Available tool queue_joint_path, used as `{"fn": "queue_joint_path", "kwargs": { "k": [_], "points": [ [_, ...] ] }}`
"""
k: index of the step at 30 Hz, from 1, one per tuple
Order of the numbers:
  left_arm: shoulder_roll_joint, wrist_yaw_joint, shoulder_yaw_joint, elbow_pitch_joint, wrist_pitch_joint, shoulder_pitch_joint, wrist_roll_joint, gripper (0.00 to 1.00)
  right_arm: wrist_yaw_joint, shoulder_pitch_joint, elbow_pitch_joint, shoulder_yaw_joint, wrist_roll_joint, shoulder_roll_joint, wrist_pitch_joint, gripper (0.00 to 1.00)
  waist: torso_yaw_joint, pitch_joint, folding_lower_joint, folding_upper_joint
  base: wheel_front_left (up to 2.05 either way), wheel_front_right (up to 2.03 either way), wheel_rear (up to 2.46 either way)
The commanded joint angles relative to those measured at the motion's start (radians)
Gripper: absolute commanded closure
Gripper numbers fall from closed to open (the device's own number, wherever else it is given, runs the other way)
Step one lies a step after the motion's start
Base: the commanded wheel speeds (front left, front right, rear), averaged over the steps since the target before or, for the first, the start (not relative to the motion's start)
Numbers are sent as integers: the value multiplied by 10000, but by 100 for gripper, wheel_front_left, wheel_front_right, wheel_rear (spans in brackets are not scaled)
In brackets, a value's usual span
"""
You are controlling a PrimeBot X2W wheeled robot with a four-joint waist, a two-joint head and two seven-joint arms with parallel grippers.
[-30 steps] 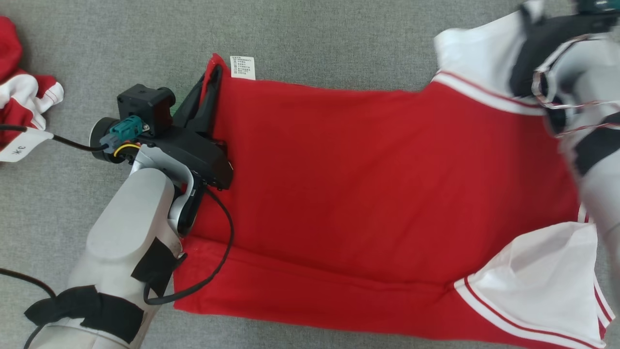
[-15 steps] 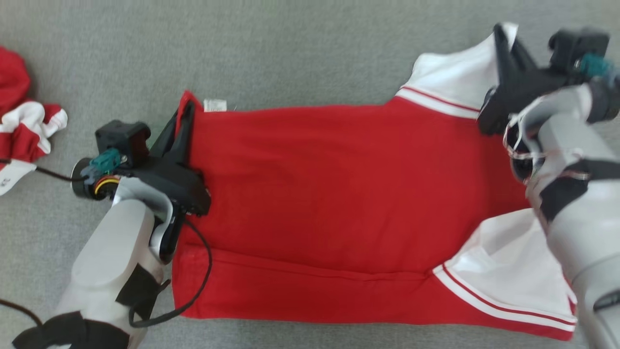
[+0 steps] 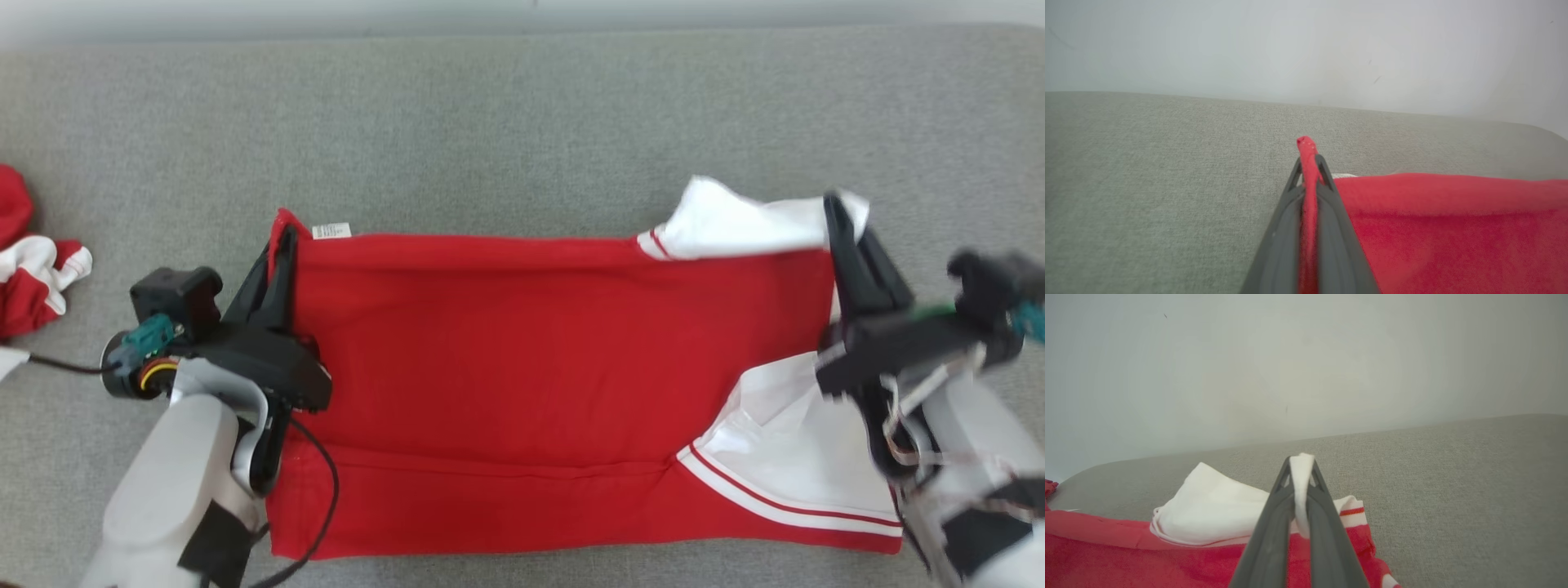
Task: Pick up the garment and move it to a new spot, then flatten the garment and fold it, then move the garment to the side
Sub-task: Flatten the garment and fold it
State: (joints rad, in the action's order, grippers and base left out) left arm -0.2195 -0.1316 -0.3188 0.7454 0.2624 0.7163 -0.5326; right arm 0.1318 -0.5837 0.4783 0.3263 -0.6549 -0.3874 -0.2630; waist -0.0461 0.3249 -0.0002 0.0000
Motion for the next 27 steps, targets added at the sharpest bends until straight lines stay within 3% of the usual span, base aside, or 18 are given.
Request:
{"fn": "queue_joint_path", "kwargs": {
  "k": [1,11,21,27],
  "points": [
    [2,23,59,-86,33,-207,97,100,-25,268,-158,-74,-123,-32,-14,100,-104,-161,2,0,0,0,0],
    [616,34,1247,-1442,32,-1844,686,100,-25,3276,-2300,-1101,-285,354,-11,100,31,-682,2,0,0,0,0],
    [1434,29,2367,-2320,32,-3346,1250,100,-25,4717,-2625,-1478,62,608,-10,100,46,-958,2,0,0,0,0],
    [1622,25,2653,-2398,33,-3693,1404,100,-25,4882,-2480,-1481,274,585,-10,100,55,-934,2,0,0,0,0]
  ]
}}
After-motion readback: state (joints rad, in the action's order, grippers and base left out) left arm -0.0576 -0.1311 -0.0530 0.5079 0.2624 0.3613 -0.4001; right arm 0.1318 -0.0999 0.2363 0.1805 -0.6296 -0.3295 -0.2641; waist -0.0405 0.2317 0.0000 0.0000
